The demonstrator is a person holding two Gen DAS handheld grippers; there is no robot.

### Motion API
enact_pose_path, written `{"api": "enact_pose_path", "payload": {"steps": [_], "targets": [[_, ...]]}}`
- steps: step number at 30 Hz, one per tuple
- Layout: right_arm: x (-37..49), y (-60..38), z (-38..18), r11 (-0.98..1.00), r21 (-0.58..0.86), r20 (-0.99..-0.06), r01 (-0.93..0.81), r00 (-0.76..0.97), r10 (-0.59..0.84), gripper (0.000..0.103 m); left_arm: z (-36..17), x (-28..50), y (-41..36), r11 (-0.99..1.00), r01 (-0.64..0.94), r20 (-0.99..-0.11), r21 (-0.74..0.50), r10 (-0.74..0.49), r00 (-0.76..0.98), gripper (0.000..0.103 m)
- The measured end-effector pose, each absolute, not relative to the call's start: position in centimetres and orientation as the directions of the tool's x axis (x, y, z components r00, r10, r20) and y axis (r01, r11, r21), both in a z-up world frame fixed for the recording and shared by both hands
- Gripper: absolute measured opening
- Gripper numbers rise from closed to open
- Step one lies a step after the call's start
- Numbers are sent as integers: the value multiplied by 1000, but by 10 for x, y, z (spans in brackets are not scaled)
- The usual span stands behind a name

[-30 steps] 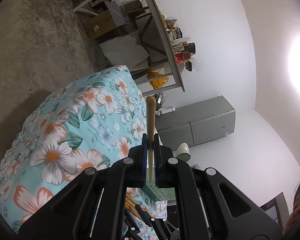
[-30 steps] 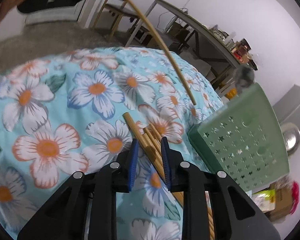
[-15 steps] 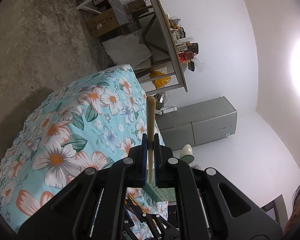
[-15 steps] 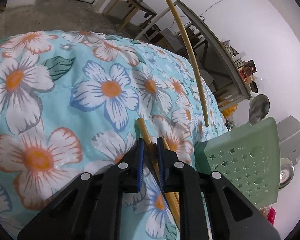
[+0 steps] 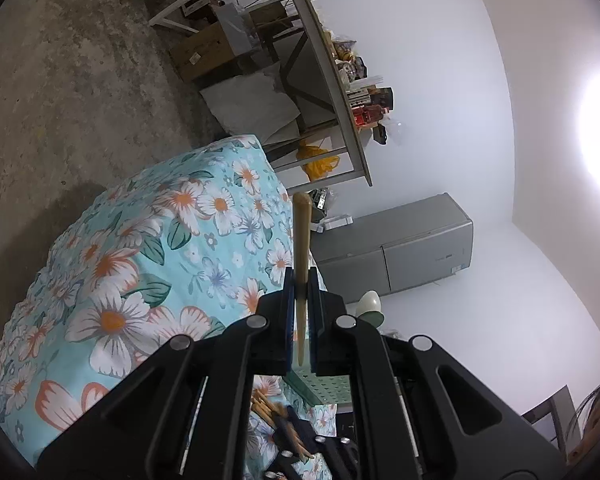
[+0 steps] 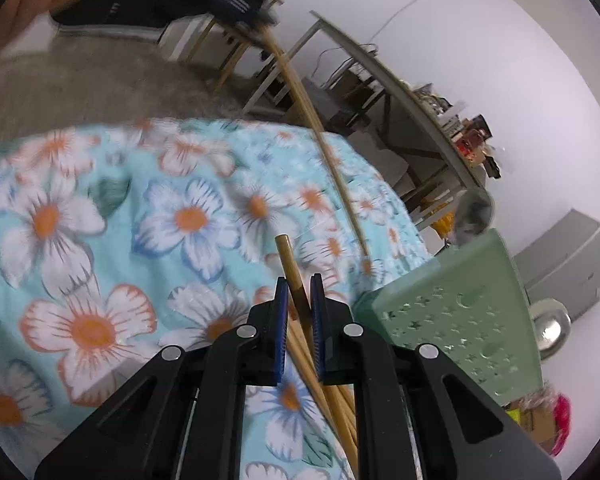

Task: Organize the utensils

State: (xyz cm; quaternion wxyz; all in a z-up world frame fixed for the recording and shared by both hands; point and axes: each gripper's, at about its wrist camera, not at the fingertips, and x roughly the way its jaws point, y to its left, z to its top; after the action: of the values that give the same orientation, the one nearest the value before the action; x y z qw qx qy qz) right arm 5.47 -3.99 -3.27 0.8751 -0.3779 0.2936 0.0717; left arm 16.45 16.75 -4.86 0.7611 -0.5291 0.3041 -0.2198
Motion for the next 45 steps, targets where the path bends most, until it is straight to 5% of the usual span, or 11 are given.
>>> {"api": "enact_pose_path", "payload": {"steps": [10,25,45], "targets": [[50,-93,48,894,-377,-518,-240,855,11,10,-42,161,166,345,23,-224,-938,-656,721,4],[42,-285,122,951,301,-426,-68,883,198,7,-16,151,149,403,109,-208,-909,-665,717,4],[23,-298,141,953,297,-316,-64,935,161,7,102,122,85,410,574,-19,-709,-825,565,4]]}}
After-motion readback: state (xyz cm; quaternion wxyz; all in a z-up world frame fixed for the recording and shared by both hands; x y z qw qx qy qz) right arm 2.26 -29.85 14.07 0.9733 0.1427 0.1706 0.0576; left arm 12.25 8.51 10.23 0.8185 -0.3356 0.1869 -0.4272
